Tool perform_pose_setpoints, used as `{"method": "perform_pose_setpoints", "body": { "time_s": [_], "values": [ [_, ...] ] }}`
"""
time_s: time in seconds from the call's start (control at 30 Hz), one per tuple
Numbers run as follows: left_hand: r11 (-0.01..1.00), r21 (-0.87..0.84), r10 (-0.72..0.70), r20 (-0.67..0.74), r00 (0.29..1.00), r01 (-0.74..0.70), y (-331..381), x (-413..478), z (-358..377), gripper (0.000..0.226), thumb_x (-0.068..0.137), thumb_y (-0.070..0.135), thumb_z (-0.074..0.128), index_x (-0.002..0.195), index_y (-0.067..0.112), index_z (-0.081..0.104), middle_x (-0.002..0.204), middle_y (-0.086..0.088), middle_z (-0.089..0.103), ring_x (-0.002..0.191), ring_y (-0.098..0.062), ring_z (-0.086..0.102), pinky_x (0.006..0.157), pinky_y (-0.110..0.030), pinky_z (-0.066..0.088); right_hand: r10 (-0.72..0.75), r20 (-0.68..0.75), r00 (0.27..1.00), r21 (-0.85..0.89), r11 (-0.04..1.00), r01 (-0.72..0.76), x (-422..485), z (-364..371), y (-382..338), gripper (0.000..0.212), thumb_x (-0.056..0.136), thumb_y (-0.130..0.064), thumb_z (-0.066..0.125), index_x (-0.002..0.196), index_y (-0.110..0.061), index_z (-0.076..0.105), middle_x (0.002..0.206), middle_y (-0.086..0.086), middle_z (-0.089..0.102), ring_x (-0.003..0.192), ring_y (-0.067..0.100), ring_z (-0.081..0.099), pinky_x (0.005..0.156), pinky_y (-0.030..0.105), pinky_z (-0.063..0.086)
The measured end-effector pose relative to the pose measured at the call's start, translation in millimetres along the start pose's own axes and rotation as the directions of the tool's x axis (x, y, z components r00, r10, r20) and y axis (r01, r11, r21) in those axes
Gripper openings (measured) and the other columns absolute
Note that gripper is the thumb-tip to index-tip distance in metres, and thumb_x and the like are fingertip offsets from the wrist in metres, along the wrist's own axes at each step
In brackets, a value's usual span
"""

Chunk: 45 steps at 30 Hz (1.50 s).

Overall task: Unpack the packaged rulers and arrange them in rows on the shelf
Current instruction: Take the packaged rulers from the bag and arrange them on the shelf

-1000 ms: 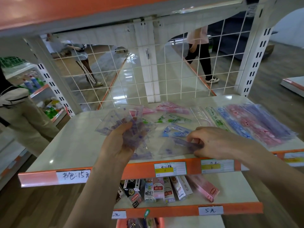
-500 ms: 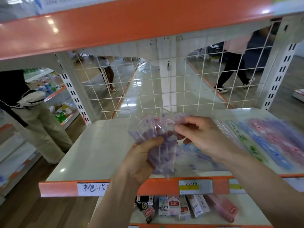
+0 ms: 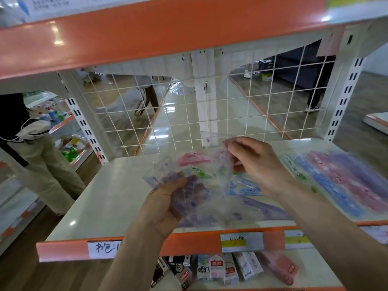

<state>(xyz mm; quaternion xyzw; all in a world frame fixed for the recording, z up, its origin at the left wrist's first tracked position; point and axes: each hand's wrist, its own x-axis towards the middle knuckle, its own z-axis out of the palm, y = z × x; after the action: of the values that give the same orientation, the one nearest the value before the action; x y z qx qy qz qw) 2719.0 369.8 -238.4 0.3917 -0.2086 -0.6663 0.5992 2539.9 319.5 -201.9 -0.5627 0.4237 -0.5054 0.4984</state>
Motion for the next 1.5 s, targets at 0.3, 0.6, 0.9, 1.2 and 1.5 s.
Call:
{"method": "perform_pose_setpoints", "body": {
  "time_s": [0.3, 0.6, 0.9, 1.2, 1.5],
  "values": [
    [0.993, 0.108, 0.021, 0.155, 0.988, -0.038, 0, -3, 20, 0.021, 0.073, 0.004, 0.061, 0.092, -0.002, 0.067, 0.088, -0.017, 0.070, 0.074, -0.028, 0.066, 0.065, -0.045, 0.060, 0.073, 0.230, 0.970, -0.345, 0.938, 0.011, 3, -12, 4, 0.024, 0.096, -0.019, 0.054, 0.098, -0.003, 0.071, 0.067, 0.003, 0.055, 0.062, 0.009, 0.050, 0.055, 0.016, 0.046],
    [0.999, 0.013, 0.046, 0.118, 0.992, -0.048, -17, 15, 29, 0.013, 0.089, 0.004, 0.052, 0.100, 0.000, 0.059, 0.080, -0.014, 0.069, 0.067, -0.026, 0.069, 0.065, -0.045, 0.060, 0.060, 0.247, 0.967, -0.706, 0.695, 0.137, -9, -38, -10, 0.037, 0.082, -0.037, 0.069, 0.117, -0.032, 0.064, 0.105, -0.003, 0.068, 0.093, 0.014, 0.063, 0.084, 0.027, 0.051],
    [0.998, 0.037, -0.052, 0.110, 0.993, 0.049, -34, 16, 42, 0.028, 0.086, 0.007, 0.054, 0.113, -0.001, 0.054, 0.089, -0.019, 0.065, 0.066, -0.025, 0.069, 0.055, -0.037, 0.057, 0.077, 0.309, 0.948, -0.887, 0.382, 0.258, -30, -59, -11, 0.020, 0.083, -0.035, 0.066, 0.075, -0.022, 0.053, 0.087, -0.001, 0.060, 0.083, 0.018, 0.055, 0.075, 0.033, 0.046],
    [0.999, -0.030, 0.045, -0.005, 0.999, -0.045, -13, 18, 14, 0.043, 0.098, 0.007, 0.041, 0.066, 0.001, 0.070, 0.070, -0.011, 0.070, 0.065, -0.024, 0.071, 0.055, -0.037, 0.059, 0.234, 0.201, 0.951, -0.929, 0.352, 0.109, -27, -94, 10, 0.020, 0.082, -0.019, 0.066, 0.100, -0.009, 0.068, 0.095, 0.007, 0.069, 0.089, 0.021, 0.063, 0.081, 0.037, 0.051],
    [0.993, -0.073, 0.098, 0.015, 0.995, -0.097, -7, 16, 5, 0.036, 0.086, 0.008, 0.052, 0.056, 0.009, 0.071, 0.077, -0.009, 0.070, 0.079, -0.026, 0.068, 0.063, -0.039, 0.060, 0.322, 0.267, 0.908, -0.957, 0.196, 0.212, -26, -79, 22, 0.035, 0.085, -0.037, 0.061, 0.117, -0.022, 0.059, 0.116, -0.002, 0.058, 0.104, 0.016, 0.056, 0.091, 0.034, 0.047]
  ]
}}
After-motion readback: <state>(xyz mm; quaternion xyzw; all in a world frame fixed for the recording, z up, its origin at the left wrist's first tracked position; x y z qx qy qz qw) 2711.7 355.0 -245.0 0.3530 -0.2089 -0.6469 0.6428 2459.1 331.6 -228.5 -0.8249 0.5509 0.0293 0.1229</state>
